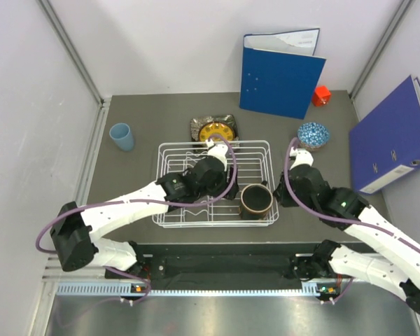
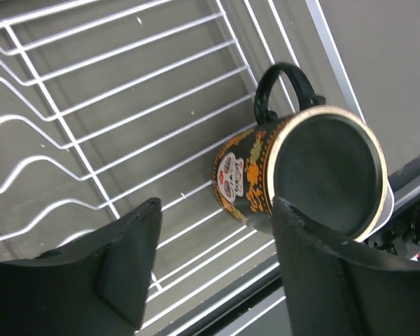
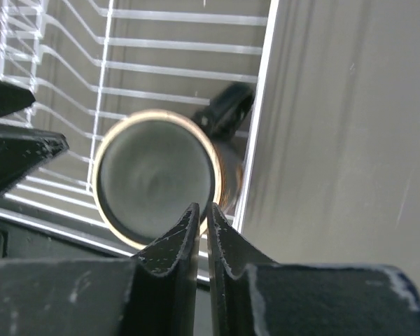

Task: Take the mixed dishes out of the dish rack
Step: Adjust the cup in the dish rack.

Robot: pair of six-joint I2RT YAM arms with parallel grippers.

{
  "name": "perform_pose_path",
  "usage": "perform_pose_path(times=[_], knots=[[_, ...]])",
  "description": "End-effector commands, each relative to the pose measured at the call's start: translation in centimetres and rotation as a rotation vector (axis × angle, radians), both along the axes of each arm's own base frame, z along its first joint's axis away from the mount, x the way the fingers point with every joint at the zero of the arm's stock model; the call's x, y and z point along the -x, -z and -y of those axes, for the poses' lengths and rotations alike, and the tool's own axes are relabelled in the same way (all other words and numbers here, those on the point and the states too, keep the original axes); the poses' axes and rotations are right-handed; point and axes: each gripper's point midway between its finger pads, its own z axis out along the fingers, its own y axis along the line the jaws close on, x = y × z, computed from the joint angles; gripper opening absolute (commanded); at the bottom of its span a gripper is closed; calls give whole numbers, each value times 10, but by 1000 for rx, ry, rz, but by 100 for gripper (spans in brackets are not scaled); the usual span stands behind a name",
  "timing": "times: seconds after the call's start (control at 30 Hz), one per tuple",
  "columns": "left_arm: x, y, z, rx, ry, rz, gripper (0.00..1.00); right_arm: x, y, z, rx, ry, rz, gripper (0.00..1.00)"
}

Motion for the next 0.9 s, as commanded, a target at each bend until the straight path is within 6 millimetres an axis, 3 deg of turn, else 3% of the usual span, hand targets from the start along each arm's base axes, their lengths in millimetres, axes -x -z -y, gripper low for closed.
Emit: perform_pose_path(times=[0.0, 0.13, 0.27, 0.5, 0.67, 0.87], knots=[[11, -4, 15, 52, 31, 8, 62, 14, 22, -9, 6, -5, -64, 7], [20, 7, 17, 15, 47, -4, 52, 19, 30, -14, 46, -8, -86, 3], [22, 12, 13, 3, 32, -7, 47, 20, 32, -5, 103, 19, -87, 0], [20, 16, -13, -44, -46, 14, 43, 25, 42, -1, 132, 29, -102, 0], [19, 18, -30, -67, -91, 39, 43, 24, 56, -26, 100, -22, -125, 0], [19, 13, -38, -70, -108, 51, 48, 11, 56, -57, 80, -57, -104, 0]])
